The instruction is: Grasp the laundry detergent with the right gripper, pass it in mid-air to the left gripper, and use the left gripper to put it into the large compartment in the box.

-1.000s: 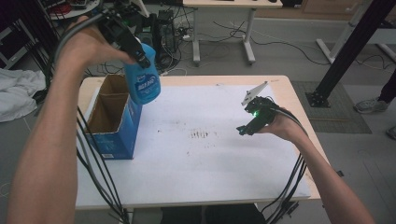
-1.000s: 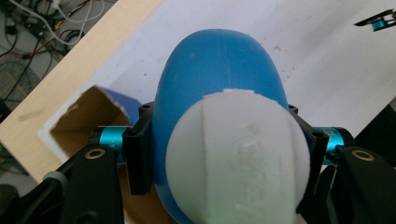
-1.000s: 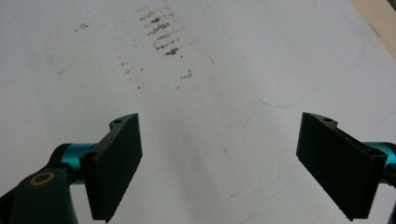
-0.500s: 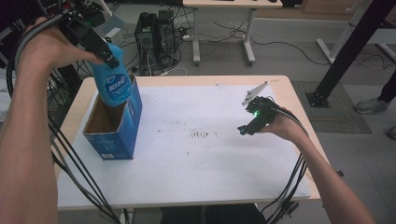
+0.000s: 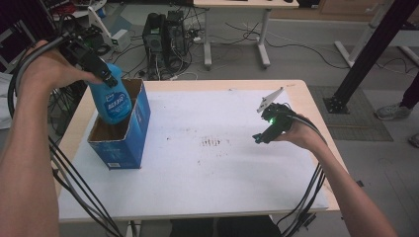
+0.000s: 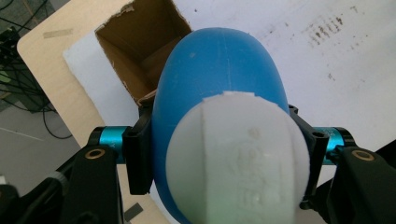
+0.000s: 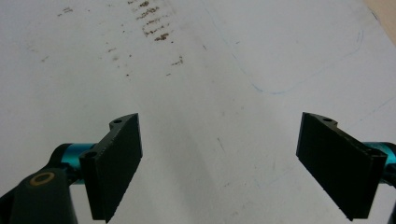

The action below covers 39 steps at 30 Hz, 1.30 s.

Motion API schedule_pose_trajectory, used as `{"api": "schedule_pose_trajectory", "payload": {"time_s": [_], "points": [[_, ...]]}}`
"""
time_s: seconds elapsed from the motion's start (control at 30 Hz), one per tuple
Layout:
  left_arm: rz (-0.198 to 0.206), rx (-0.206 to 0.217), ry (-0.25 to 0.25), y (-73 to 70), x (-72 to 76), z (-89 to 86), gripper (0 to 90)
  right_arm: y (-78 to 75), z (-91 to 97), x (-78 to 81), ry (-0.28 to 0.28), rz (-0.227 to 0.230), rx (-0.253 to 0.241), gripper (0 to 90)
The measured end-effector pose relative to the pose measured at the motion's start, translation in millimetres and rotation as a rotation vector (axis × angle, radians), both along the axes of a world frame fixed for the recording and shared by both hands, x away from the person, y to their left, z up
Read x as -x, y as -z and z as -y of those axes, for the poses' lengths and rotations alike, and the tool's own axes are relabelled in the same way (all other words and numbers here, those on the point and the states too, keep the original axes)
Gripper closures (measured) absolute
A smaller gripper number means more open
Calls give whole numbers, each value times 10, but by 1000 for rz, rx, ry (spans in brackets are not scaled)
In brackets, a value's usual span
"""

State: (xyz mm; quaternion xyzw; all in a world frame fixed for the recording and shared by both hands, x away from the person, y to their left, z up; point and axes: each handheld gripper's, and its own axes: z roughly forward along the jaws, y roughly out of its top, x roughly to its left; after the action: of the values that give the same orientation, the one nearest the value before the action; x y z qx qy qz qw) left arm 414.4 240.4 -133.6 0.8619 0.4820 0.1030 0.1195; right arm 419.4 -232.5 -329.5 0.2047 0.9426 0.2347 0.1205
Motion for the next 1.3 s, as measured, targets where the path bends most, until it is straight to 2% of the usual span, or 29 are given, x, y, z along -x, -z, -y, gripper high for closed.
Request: {"api": "schedule_pose_trajectory", "payload": {"time_s": [0.07, 0.1, 0.27, 0.3, 0.57, 0.77, 0.83, 0.9, 1.1, 1.23, 1.3], "points": [[-3, 3, 2, 55, -4, -24, 382, 10, 1, 5, 9, -5, -11, 136], [-7, 0, 4, 69, -5, -31, 381, 2, 8, -3, 2, -4, 4, 136], [-21, -3, 28, 223, -3, -72, 382, 11, 4, -4, -1, -4, -1, 136], [-26, -2, 30, 261, -3, -80, 382, 2, -6, 20, 27, -29, 6, 136], [-64, -2, 58, 562, -31, -113, 382, -15, -15, 35, 33, -46, 20, 136], [-82, -7, 84, 755, -31, -131, 381, -28, -2, 39, 23, -45, 28, 136], [-89, -8, 89, 805, -29, -132, 381, -35, 8, 10, -16, -21, 33, 136], [-98, -8, 98, 860, -29, -142, 381, -49, 2, 27, 1, -32, 36, 136], [-112, -9, 111, 1018, -28, -183, 381, -62, 11, 35, -6, -28, 44, 136], [-119, -16, 147, 1093, -31, -199, 381, -58, 8, 36, -4, -29, 49, 136], [-113, -3, 149, 1141, -30, -196, 381, -53, 0, 33, -5, -26, 50, 136]]}}
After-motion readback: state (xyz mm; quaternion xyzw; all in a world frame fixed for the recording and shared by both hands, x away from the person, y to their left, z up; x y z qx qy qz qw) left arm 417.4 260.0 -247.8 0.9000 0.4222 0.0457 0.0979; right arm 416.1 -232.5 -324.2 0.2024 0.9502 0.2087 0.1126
